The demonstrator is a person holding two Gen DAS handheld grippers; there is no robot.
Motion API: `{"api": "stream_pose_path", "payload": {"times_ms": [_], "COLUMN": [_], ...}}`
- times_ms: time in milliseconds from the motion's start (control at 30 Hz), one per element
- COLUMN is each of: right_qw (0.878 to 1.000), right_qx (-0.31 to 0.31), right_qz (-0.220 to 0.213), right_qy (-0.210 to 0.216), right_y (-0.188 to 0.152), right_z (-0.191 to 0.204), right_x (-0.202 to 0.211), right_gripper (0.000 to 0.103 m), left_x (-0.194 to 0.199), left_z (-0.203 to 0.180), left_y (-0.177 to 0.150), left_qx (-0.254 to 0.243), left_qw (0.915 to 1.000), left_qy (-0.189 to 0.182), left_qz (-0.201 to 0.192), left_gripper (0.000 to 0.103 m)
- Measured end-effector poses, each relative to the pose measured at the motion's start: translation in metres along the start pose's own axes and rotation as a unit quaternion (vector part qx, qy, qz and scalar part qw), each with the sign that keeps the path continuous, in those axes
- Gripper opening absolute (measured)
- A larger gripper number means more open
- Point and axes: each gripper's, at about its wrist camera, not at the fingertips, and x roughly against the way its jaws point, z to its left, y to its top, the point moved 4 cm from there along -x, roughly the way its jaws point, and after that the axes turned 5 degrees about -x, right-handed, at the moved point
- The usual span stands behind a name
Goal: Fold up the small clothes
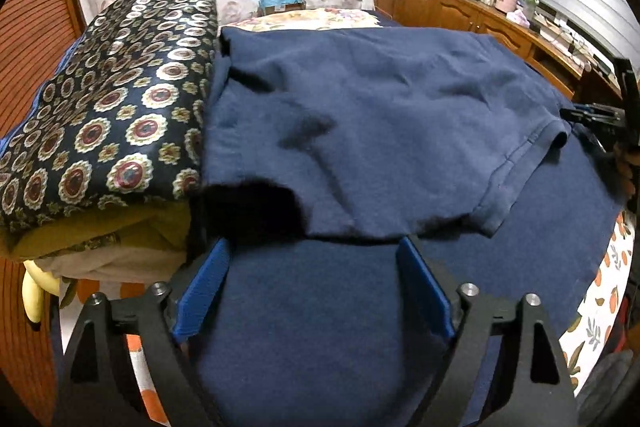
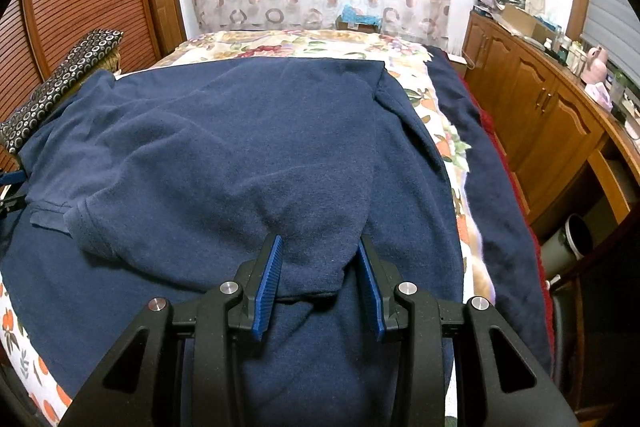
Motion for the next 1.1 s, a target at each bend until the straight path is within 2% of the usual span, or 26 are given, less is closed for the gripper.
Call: {"api": "stream_pose_path", "payload": {"times_ms": [167, 633, 767, 833, 900, 967, 1100], "right_qw": [1.0, 1.0, 1.0, 1.0, 1.0, 1.0, 1.0], "right_qx": [0.002, 0.002, 0.003, 0.002, 0.003, 0.002, 0.003], "right_qz": [0.0, 0.0, 0.0, 0.0, 0.0, 0.0, 0.001], "right_qy": [0.0, 0.001, 0.001, 0.001, 0.001, 0.001, 0.001], "right_y": [0.0, -0.001, -0.001, -0.001, -0.001, -0.001, -0.001], "right_z": [-0.001, -0.001, -0.001, -0.001, -0.001, -0.001, -0.001], "right_x": [0.001, 0.001, 0.001, 0.001, 0.001, 0.001, 0.001], "right_gripper": [0.039, 0.039, 0.039, 0.039, 0.039, 0.039, 0.039], "left_x": [-0.006, -0.006, 0.012, 0.02, 0.024, 0.024, 0.018], "left_z": [-0.001, 0.002, 0.016, 0.025, 0.035, 0.041, 0.046], "left_y": [0.0, 0.002, 0.006, 0.008, 0.01, 0.012, 0.015], "left_qx": [-0.004, -0.005, 0.037, 0.064, 0.085, 0.1, 0.109], "left_qw": [0.9999, 0.9999, 0.9982, 0.9955, 0.9936, 0.992, 0.9913], "left_qy": [-0.003, -0.007, -0.039, -0.052, -0.05, -0.049, -0.049], "left_qz": [0.011, 0.015, -0.026, -0.045, -0.055, -0.06, -0.055], "left_gripper": [0.103, 0.103, 0.093, 0.08, 0.06, 0.048, 0.045]}}
